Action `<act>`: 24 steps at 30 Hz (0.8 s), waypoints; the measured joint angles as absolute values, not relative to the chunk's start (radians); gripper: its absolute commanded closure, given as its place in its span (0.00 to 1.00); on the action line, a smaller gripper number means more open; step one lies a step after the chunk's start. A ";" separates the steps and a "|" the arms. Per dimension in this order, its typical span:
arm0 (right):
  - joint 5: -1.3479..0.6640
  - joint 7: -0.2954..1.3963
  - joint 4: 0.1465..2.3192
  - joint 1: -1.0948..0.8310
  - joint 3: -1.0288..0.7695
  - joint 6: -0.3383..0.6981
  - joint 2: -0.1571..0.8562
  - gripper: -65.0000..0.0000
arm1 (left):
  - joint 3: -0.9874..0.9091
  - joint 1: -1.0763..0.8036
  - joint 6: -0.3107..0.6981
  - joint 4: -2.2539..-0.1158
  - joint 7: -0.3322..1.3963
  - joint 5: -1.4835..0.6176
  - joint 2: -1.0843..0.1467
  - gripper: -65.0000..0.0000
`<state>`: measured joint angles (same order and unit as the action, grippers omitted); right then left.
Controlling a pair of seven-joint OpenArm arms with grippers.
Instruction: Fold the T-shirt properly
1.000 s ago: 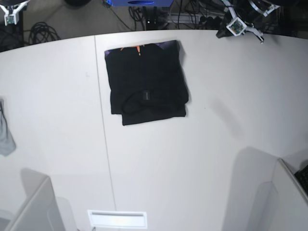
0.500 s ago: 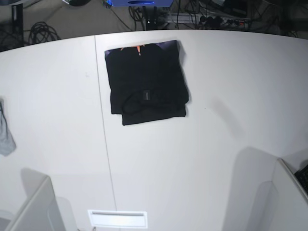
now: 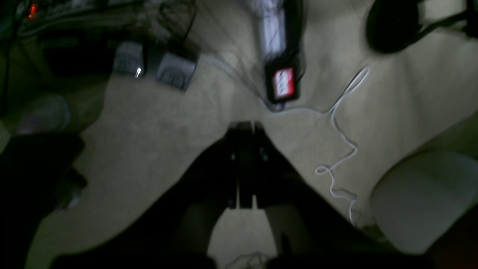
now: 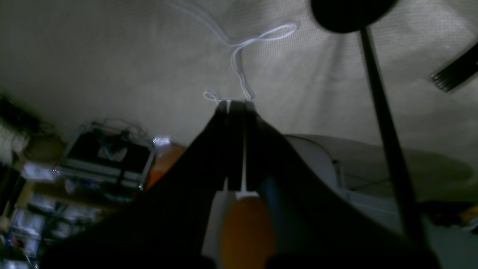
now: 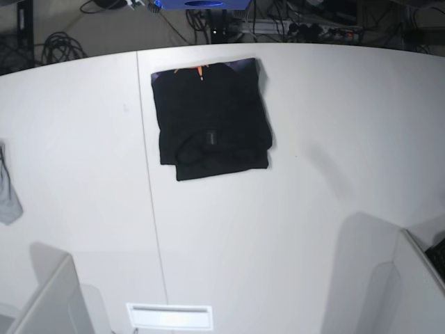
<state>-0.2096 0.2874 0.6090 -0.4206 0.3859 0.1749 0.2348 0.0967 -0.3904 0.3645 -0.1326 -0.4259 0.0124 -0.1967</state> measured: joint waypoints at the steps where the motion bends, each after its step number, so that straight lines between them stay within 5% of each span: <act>1: -0.212 0.237 0.564 -0.419 0.387 0.175 0.212 1.00 | 0.097 -0.360 0.357 -0.089 -0.446 0.007 -0.198 1.00; 11: -0.213 -0.221 0.175 -0.278 0.388 0.171 0.117 1.00 | 0.092 -0.260 0.364 -0.139 -0.392 0.004 -0.186 1.00; 24: -0.213 -0.225 0.162 -0.286 0.388 0.172 0.112 1.00 | 0.090 -0.255 0.365 -0.147 -0.392 0.006 -0.164 1.00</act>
